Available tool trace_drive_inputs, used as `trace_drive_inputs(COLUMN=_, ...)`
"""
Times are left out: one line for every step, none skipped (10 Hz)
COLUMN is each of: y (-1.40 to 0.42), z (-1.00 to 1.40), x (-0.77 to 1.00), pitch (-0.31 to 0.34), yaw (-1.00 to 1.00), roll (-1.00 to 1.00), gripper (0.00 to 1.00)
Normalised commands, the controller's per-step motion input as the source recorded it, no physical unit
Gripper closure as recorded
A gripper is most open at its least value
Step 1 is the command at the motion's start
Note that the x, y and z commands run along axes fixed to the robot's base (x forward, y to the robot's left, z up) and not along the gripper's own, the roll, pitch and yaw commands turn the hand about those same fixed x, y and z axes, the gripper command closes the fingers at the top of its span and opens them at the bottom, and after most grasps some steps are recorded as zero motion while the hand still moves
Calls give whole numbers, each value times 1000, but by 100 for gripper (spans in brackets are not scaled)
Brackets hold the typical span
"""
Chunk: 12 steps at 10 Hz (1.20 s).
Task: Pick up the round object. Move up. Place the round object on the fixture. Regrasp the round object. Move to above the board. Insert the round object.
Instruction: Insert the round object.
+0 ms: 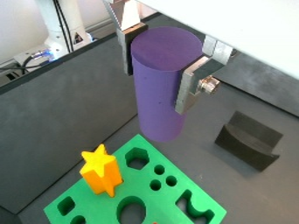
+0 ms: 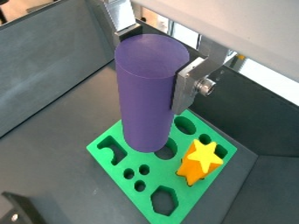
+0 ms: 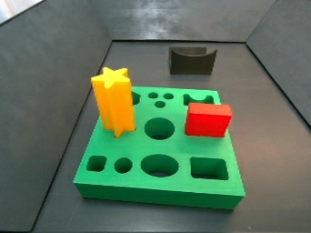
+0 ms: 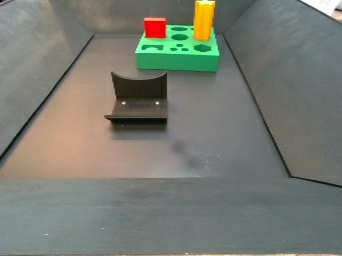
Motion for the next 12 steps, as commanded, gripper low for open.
trace_drive_inputs(y=-146, z=-171, x=251, pitch=0, yaw=-320, roll=4, gripper=100)
trace_drive_inputs(y=-206, z=-237, x=371, pitch=0, yaw=-434, roll=13, gripper=100)
trace_drive_inputs(y=-203, z=-286, x=457, pitch=0, yaw=-534, roll=6, gripper=100)
trace_drive_inputs(y=-191, z=-394, x=251, pitch=0, yaw=-723, roll=53, gripper=100)
trace_drive_inputs(y=-134, z=-389, x=0, pitch=0, yaw=-969, roll=27, gripper=100)
trace_drive_inputs(y=-126, z=-400, x=0, pitch=0, yaw=-986, roll=16, gripper=100)
trace_drive_inputs(y=-114, z=-374, x=0, pitch=0, yaw=-1000, roll=0, gripper=100)
trace_drive_inputs(y=-111, z=-366, x=0, pitch=0, yaw=-1000, roll=0, gripper=100)
trace_drive_inputs(y=-180, z=-380, x=0, pitch=0, yaw=-914, roll=0, gripper=100)
trace_drive_inputs(y=-311, z=-346, x=-180, pitch=0, yaw=-683, roll=0, gripper=100)
trace_drive_inputs(y=-71, z=-74, x=86, pitch=0, yaw=-106, roll=-26, gripper=100)
trace_drive_inputs(y=-209, z=-94, x=20, pitch=0, yaw=0, roll=-40, gripper=100)
